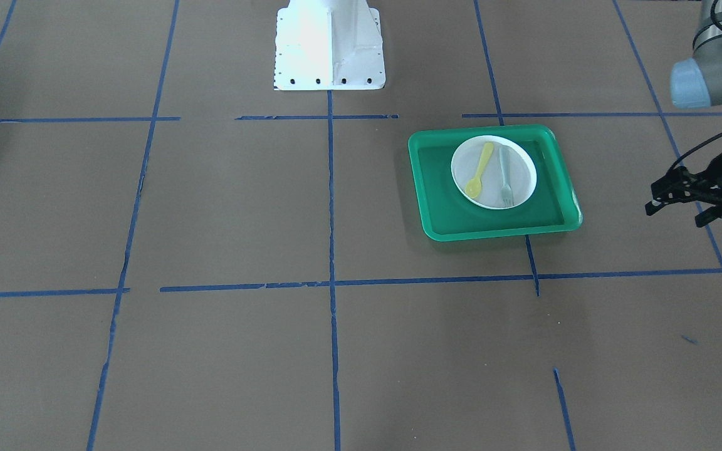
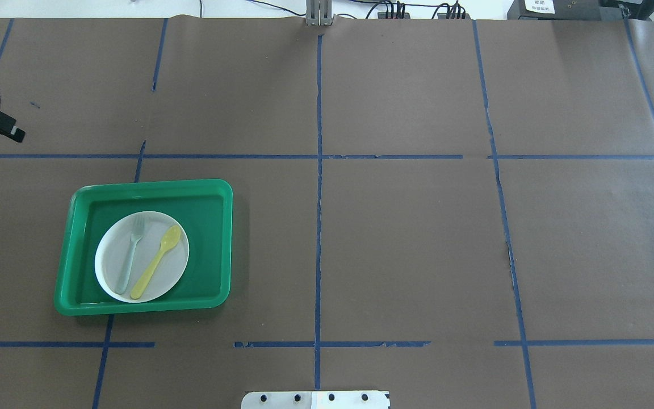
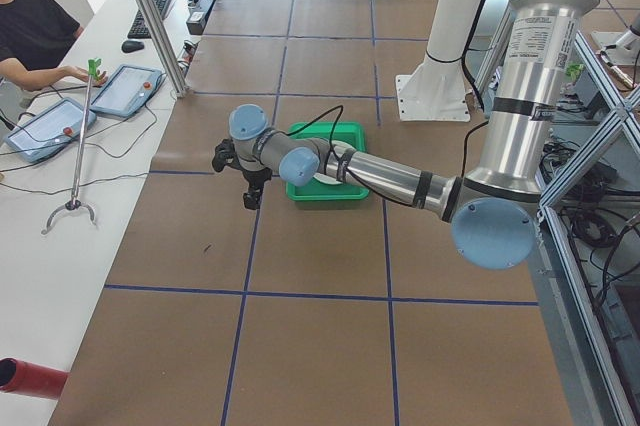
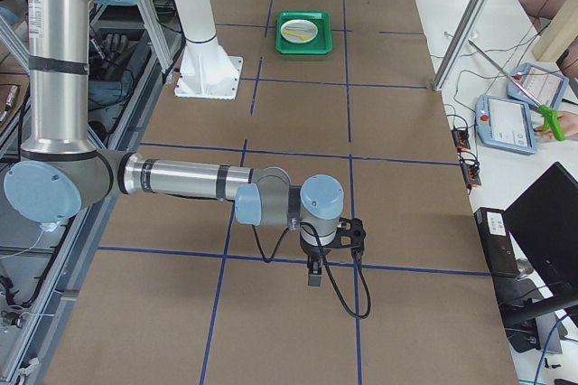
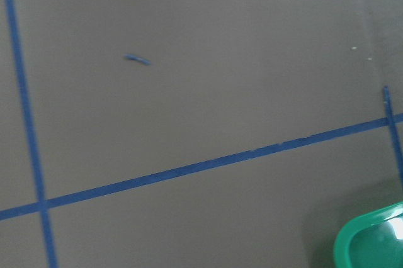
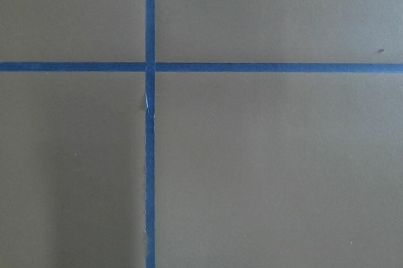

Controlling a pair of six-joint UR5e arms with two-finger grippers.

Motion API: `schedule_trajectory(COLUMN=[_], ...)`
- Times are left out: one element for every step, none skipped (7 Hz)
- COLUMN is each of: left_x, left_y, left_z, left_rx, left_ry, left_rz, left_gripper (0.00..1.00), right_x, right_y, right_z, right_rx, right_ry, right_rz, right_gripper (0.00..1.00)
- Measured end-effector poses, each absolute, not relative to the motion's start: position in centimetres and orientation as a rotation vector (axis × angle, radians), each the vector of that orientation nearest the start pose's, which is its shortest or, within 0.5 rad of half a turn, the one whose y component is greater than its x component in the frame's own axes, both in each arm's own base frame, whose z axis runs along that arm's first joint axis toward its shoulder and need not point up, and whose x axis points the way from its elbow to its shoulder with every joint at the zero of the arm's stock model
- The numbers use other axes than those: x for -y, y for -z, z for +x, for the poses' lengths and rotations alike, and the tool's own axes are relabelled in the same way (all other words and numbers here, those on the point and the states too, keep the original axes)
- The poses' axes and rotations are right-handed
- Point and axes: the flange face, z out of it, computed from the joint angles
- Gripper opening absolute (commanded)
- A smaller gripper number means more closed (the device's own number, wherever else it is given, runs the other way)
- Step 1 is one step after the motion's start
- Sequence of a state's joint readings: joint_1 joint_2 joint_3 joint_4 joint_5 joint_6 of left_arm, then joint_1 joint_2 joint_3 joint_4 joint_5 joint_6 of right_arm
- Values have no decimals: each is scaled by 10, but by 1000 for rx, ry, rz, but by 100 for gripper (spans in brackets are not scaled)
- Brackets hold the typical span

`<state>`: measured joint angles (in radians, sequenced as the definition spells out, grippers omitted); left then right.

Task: Place spoon
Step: 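Move the left gripper down over the yellow spoon on the white plate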

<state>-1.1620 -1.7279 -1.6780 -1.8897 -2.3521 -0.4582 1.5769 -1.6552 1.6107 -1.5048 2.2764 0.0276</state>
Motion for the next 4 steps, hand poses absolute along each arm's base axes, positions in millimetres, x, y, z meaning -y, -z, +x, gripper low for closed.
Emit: schedule_trajectory(left_x=[526,502,476,450], left_y=[-460,-434,-416,-408], left_z=[214,257,295,332], left_rx=[-933,-919,-912,-904], left_ry=[-182,-183,-198,-222], left_rz=[184,209,220,214], left_gripper=[96,89,86,85], right_x=[457,457,457,457], right_y=[-677,-677,-677,-677], right_z=[72,72,72,72], right_rx=[706,706,706,706], right_ry=[-25,-25,-25,-25], right_rz=[13,13,13,13], right_gripper=[100,100,100,100])
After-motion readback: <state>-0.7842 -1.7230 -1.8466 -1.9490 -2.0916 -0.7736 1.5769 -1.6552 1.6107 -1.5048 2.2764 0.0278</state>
